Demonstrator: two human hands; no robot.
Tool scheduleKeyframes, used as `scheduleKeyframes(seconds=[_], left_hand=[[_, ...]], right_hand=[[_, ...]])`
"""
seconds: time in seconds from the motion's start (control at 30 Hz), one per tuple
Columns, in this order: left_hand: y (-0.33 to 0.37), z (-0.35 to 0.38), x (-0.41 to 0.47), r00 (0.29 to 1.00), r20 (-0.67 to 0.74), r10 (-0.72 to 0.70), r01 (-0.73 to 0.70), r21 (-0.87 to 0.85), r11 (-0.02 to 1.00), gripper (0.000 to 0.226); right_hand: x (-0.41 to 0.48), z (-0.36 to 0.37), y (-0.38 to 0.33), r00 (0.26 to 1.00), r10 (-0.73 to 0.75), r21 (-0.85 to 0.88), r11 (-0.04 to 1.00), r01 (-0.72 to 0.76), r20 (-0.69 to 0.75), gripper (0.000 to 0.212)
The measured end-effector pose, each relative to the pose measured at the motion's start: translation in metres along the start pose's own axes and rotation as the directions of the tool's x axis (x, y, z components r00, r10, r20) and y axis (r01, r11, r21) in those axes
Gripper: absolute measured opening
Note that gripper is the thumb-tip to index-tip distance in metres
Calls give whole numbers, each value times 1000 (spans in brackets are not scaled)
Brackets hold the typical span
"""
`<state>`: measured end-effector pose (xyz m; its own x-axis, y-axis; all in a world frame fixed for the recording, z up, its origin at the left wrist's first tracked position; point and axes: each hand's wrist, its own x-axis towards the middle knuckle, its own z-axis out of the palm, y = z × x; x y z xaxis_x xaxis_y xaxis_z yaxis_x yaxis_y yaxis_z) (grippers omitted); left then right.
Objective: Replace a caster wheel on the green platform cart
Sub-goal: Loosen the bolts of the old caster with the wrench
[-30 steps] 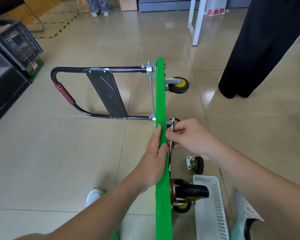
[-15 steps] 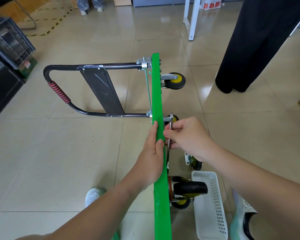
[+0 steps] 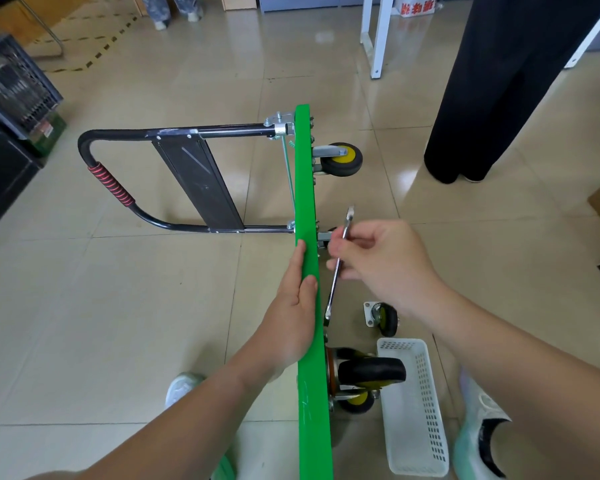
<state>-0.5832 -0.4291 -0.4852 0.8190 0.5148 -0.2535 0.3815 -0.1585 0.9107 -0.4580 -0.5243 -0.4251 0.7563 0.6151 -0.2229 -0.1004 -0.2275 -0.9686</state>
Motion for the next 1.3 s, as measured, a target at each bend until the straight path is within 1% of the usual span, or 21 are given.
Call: scheduleKeyframes(seconds=[0.1, 0.23, 0.4, 0.5, 0.6, 0.7, 0.8, 0.93, 0.97, 1.07, 1.1, 1.13, 1.23, 1.3], left_hand=[[0, 0, 0, 1000, 10, -6, 6, 0, 1000, 55], [1, -1, 0, 1000, 20, -13, 14, -8, 1000, 56], [2, -2, 0, 1000, 29, -8, 8, -2, 1000, 57], [0, -2, 1, 1000, 25, -6, 6, -8, 1000, 57], [-1, -2, 1, 1000, 22, -7, 7, -15, 1000, 57], [-1, -2, 2, 1000, 22, -10, 10, -28, 1000, 57], [0, -1, 2, 1000, 15, 0, 1, -34, 999, 57], [-4, 0, 4, 1000, 4, -4, 4, -34, 999, 55], [-4, 0, 4, 1000, 0, -3, 3, -31, 1000, 55], [-4, 0, 5, 1000, 0, 1, -1, -17, 1000, 55], [-5, 0, 5, 1000, -2, 2, -2, -17, 1000, 55], [-5, 0, 6, 1000, -3, 2, -2, -15, 1000, 55], [-6, 0, 7, 1000, -8, 9, -9, -8, 1000, 55], [-7, -1, 6, 1000, -9, 14, -14, -6, 1000, 55]], right_hand=[[13, -9, 2, 999, 49, 36, 998, -50, 23, 5], [22, -4, 14, 985, 129, 41, 990, -135, 118, 9], [27, 2, 18, 967, 170, 16, 984, -176, 190, 8], [27, 5, 17, 963, 174, 27, 983, -183, 208, 8], [24, 5, 17, 961, 153, 44, 985, -167, 232, 7], [14, 6, 17, 961, 112, 17, 993, -120, 255, 10], [7, 8, 14, 976, 82, 10, 996, -85, 204, 10], [4, 11, 12, 983, 59, -60, 997, -49, 173, 14], [1, 12, 11, 985, 48, -87, 996, -33, 167, 13], [-5, 11, 8, 992, -29, -302, 951, 66, 124, 10], [-6, 10, 8, 993, -35, -329, 942, 71, 113, 9], [-7, 10, 8, 994, -31, -317, 946, 63, 106, 8], [-6, 8, 8, 995, -16, -202, 979, 36, 99, 6], [-5, 8, 9, 994, -13, -103, 994, 24, 106, 12]])
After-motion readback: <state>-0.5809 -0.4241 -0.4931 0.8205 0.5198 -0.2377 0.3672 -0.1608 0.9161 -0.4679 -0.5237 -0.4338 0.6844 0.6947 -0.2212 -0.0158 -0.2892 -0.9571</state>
